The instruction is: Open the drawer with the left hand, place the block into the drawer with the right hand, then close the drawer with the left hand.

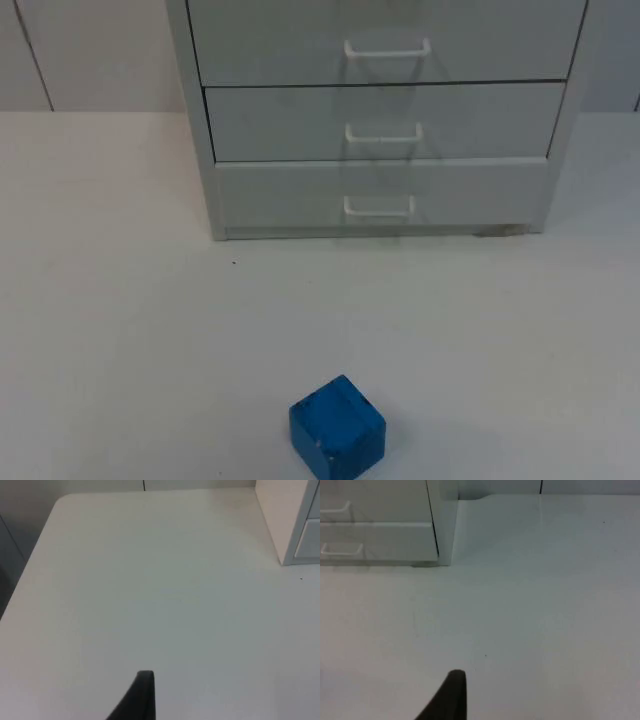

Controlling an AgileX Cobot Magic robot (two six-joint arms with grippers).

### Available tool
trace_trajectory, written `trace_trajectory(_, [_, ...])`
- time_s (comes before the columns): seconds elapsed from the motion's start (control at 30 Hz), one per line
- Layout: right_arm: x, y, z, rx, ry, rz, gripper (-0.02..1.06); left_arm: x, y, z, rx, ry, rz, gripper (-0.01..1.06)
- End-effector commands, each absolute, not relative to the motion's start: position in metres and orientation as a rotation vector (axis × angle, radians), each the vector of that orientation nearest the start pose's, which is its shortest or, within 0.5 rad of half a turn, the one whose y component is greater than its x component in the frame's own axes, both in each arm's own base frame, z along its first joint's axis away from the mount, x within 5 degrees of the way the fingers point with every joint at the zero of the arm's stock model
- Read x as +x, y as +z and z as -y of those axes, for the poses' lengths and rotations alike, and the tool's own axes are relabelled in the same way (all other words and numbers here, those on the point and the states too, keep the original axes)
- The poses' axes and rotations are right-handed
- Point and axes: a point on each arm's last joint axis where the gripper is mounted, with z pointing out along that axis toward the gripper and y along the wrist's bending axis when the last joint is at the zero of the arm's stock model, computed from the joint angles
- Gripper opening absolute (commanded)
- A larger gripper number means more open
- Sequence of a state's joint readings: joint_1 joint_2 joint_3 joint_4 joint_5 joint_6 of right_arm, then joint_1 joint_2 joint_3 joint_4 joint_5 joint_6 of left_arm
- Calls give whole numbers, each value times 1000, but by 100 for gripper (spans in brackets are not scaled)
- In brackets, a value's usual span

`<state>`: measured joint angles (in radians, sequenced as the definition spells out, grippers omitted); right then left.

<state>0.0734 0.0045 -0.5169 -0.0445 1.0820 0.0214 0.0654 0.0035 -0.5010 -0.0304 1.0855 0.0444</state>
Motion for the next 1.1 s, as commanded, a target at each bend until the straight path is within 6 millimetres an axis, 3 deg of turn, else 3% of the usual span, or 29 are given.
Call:
trace_trajectory(0.0, [-8, 282, 4, -52, -11, -2035, 105, -7, 276, 3, -30, 33, -2071, 105])
trace_trajectory(0.13, [-9, 291, 5, -51, -10, -2020, 105, -5, 283, 3, -30, 32, -2098, 105])
trace_trajectory(0.3, [9, 308, 3, -55, -12, -2064, 105, 8, 293, 2, -32, 29, -2152, 105])
trace_trajectory(0.43, [41, 318, 1, -63, -15, -2127, 105, 30, 297, 1, -37, 7, -2231, 105])
trace_trajectory(0.47, [41, 318, 1, -63, -15, -2127, 105, 30, 297, 1, -37, 7, -2231, 105])
trace_trajectory(0.6, [84, 313, -2, -75, -18, -2227, 105, 62, 297, 2, -53, -50, -2289, 105])
trace_trajectory(0.63, [84, 313, -2, -75, -18, -2227, 105, 62, 297, 2, -53, -50, -2289, 105])
trace_trajectory(0.77, [116, 300, -4, -85, -21, -2342, 105, 90, 291, 0, -69, -64, -2364, 105])
trace_trajectory(1.07, [144, 277, -6, -95, -29, -2522, 105, 119, 274, -2, -68, -60, -2519, 105])
